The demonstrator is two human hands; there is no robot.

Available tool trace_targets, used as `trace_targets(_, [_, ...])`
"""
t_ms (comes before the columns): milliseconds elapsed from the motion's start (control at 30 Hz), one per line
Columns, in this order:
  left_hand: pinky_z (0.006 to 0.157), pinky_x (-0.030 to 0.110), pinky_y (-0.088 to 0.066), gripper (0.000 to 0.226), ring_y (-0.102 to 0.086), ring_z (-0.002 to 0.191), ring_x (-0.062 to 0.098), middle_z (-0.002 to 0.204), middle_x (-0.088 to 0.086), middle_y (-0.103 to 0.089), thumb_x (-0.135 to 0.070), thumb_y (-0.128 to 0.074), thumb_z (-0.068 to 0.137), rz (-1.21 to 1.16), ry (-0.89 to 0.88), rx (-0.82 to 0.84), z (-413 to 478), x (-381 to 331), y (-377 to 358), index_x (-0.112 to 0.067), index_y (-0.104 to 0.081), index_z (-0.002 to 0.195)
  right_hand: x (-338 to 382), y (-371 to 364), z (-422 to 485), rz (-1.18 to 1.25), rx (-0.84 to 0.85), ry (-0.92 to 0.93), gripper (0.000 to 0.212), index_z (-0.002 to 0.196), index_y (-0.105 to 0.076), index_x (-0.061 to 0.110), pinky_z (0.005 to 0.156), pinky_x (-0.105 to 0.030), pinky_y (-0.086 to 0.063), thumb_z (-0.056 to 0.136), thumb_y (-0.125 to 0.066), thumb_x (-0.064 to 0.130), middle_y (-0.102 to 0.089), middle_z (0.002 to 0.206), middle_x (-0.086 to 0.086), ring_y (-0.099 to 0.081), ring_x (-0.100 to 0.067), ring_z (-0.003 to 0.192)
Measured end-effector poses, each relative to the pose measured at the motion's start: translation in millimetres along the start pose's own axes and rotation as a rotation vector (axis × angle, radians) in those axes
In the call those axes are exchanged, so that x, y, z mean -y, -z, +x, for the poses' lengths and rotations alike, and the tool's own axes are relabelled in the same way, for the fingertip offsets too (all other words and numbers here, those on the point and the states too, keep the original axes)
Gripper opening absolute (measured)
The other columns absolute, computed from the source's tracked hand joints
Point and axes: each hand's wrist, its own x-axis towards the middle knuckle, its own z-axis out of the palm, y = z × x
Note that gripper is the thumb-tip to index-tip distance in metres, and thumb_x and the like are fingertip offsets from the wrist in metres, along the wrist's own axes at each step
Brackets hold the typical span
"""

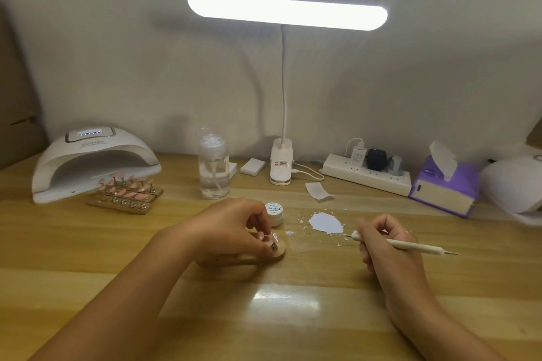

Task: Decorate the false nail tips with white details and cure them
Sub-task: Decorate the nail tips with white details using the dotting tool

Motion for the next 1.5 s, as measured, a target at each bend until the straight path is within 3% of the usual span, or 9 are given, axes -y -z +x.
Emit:
trace_targets(133, [0.091, 0.033, -0.051, 0.011, -0.058, 0.098, -0.002, 0.092, -0.018, -0.068, -0.035, -0.080, 0.076, 0.069, -0.016, 0.000, 1, 0, 3, -0.031, -0.071, 0.082, 0, -2, 0, -0.058, -0.003, 0.043, 0.042, 0.080, -0.056, 0.007, 0.037, -0.014, -0.028, 0.086, -0.066, 0.048, -0.040, 0.044, 0.010, -0.031, -0.002, 0.038])
trace_targets(267, [0.088, 0.027, -0.049, 0.010, -0.057, 0.098, -0.002, 0.093, -0.017, -0.066, -0.036, -0.078, 0.077, 0.133, -0.046, -0.020, 0, -2, 2, -0.034, -0.068, 0.078, 2, -3, -3, -0.068, 0.017, 0.065, 0.048, 0.077, -0.055, 0.008, 0.044, -0.018, -0.033, 0.079, -0.067, 0.055, -0.040, 0.047, 0.006, -0.032, -0.003, 0.042])
trace_targets(400, [0.088, 0.025, -0.047, 0.014, -0.054, 0.102, -0.003, 0.098, -0.022, -0.062, -0.042, -0.077, 0.077, 0.214, -0.031, 0.008, -1, -2, 7, -0.039, -0.065, 0.082, 2, -2, -4, -0.085, 0.012, 0.059, 0.038, 0.071, -0.055, 0.016, 0.056, -0.029, -0.034, 0.086, -0.067, 0.048, -0.045, 0.047, 0.005, -0.040, -0.001, 0.043])
trace_targets(600, [0.089, 0.030, -0.051, 0.009, -0.058, 0.098, 0.001, 0.097, -0.016, -0.064, -0.036, -0.076, 0.081, 0.189, -0.025, 0.019, -2, -3, 8, -0.035, -0.067, 0.084, 2, -3, -4, -0.034, 0.023, 0.059, 0.029, 0.082, -0.062, 0.017, 0.047, -0.017, -0.041, 0.087, -0.066, 0.046, -0.058, 0.056, 0.004, -0.049, -0.001, 0.049])
trace_targets(800, [0.085, 0.027, -0.052, 0.015, -0.060, 0.092, 0.000, 0.091, -0.017, -0.065, -0.028, -0.075, 0.083, 0.222, -0.040, 0.060, -3, -4, 12, -0.033, -0.061, 0.079, -1, -2, 1, -0.020, 0.022, 0.003, 0.018, 0.090, -0.066, 0.017, 0.048, -0.021, -0.042, 0.099, -0.051, 0.020, -0.069, 0.066, -0.001, -0.054, -0.005, 0.053])
trace_targets(1100, [0.083, 0.030, -0.053, 0.008, -0.060, 0.092, 0.003, 0.092, -0.014, -0.066, -0.025, -0.072, 0.081, 0.280, 0.009, 0.043, -4, 4, 19, -0.029, -0.065, 0.081, -4, -3, 2, -0.081, 0.004, 0.017, 0.013, 0.097, -0.056, 0.016, 0.055, -0.029, -0.046, 0.097, -0.055, 0.030, -0.072, 0.073, 0.003, -0.055, -0.001, 0.053])
trace_targets(1233, [0.069, 0.018, -0.040, 0.006, -0.052, 0.088, -0.004, 0.090, -0.019, -0.062, -0.026, -0.071, 0.079, 0.285, 0.000, -0.017, -2, 5, 16, -0.029, -0.067, 0.082, -5, 0, 2, -0.105, 0.022, 0.036, 0.006, 0.095, -0.057, 0.022, 0.053, -0.026, -0.050, 0.096, -0.060, 0.027, -0.071, 0.076, 0.006, -0.057, 0.001, 0.056])
trace_targets(1400, [0.071, 0.011, -0.039, 0.003, -0.053, 0.092, -0.009, 0.093, -0.020, -0.067, -0.026, -0.069, 0.075, 0.250, -0.001, -0.084, -2, 7, 20, -0.027, -0.066, 0.076, -3, 0, 3, -0.114, 0.068, -0.006, 0.008, 0.091, -0.064, 0.024, 0.048, -0.023, -0.049, 0.092, -0.064, 0.016, -0.070, 0.079, 0.004, -0.059, -0.003, 0.056])
trace_targets(1500, [0.076, 0.017, -0.046, 0.006, -0.057, 0.095, -0.005, 0.091, -0.019, -0.068, -0.026, -0.070, 0.075, 0.238, -0.005, -0.076, -3, 8, 21, -0.028, -0.065, 0.074, 0, 1, 7, -0.092, 0.086, -0.080, 0.006, 0.094, -0.064, 0.017, 0.048, -0.027, -0.050, 0.094, -0.061, 0.013, -0.074, 0.080, -0.001, -0.060, -0.008, 0.055])
